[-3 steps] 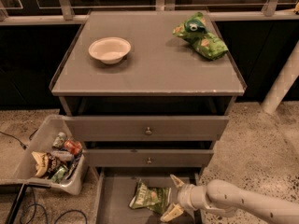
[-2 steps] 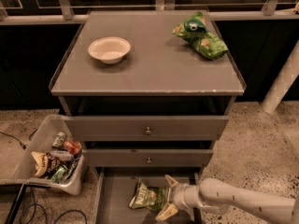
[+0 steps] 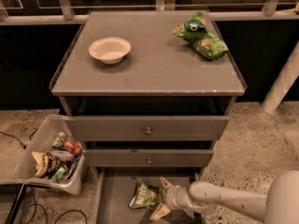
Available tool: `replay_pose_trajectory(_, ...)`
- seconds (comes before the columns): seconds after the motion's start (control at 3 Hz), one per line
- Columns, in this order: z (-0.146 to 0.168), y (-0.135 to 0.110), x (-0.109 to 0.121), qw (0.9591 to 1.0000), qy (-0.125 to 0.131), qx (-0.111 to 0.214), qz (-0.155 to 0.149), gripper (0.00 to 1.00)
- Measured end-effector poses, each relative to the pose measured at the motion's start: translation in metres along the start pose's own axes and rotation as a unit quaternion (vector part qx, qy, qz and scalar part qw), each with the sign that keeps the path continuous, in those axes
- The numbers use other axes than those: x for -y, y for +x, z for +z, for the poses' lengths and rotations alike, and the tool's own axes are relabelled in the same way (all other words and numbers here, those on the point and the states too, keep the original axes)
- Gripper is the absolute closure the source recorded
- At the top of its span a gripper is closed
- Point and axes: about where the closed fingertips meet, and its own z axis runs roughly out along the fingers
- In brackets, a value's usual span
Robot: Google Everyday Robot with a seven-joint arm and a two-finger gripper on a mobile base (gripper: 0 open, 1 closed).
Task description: Pick green jalapeno chip bag from bottom drawer and place on counter
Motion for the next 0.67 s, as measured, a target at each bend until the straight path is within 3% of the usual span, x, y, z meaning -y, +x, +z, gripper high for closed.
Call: replay_pose_trajectory(0.67, 0.049, 0.025, 0.006, 0.9998, 0.015, 0.008, -0.006, 0.00)
